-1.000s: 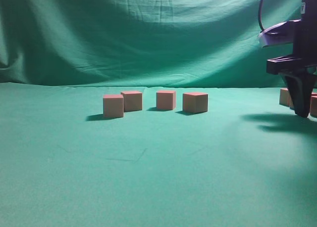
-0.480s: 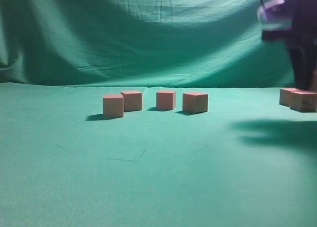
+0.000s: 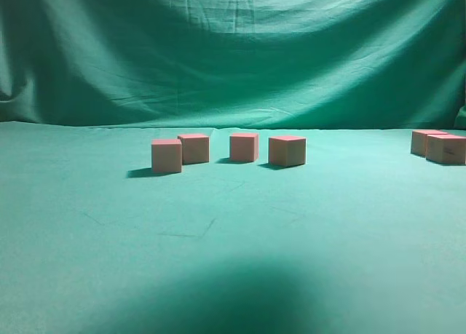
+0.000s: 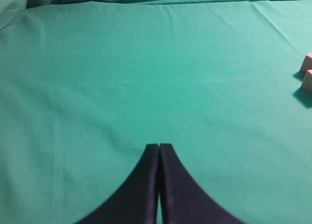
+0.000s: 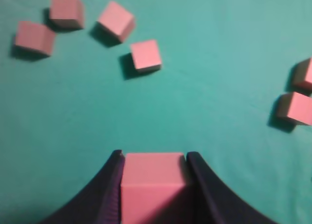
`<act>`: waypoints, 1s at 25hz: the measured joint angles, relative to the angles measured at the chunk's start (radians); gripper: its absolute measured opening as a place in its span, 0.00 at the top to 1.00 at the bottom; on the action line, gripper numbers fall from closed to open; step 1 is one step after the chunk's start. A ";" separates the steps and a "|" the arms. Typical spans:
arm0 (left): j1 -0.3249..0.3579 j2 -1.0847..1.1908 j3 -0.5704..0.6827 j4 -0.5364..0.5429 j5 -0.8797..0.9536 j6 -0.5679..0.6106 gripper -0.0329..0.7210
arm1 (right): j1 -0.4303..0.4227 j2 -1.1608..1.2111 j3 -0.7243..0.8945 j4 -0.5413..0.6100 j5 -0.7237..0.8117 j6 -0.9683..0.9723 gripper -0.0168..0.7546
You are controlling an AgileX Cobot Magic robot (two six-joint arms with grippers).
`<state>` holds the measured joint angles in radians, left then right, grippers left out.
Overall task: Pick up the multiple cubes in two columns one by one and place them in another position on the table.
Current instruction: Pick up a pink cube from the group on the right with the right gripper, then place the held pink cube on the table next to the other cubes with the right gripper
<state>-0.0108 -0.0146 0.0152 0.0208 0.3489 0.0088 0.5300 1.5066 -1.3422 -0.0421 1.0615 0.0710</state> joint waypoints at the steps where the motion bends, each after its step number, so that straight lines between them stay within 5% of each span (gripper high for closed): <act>1: 0.000 0.000 0.000 0.000 0.000 0.000 0.96 | 0.036 -0.017 0.000 0.000 0.000 0.000 0.64; 13: 0.000 0.000 0.000 0.000 0.000 0.000 0.96 | 0.300 0.037 0.000 -0.001 -0.049 -0.008 0.64; 25: 0.000 0.000 0.000 0.000 0.000 0.000 0.96 | 0.343 0.308 -0.118 -0.008 -0.074 -0.013 0.64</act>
<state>-0.0108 -0.0146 0.0152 0.0208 0.3489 0.0088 0.8726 1.8149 -1.4598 -0.0497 0.9871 0.0581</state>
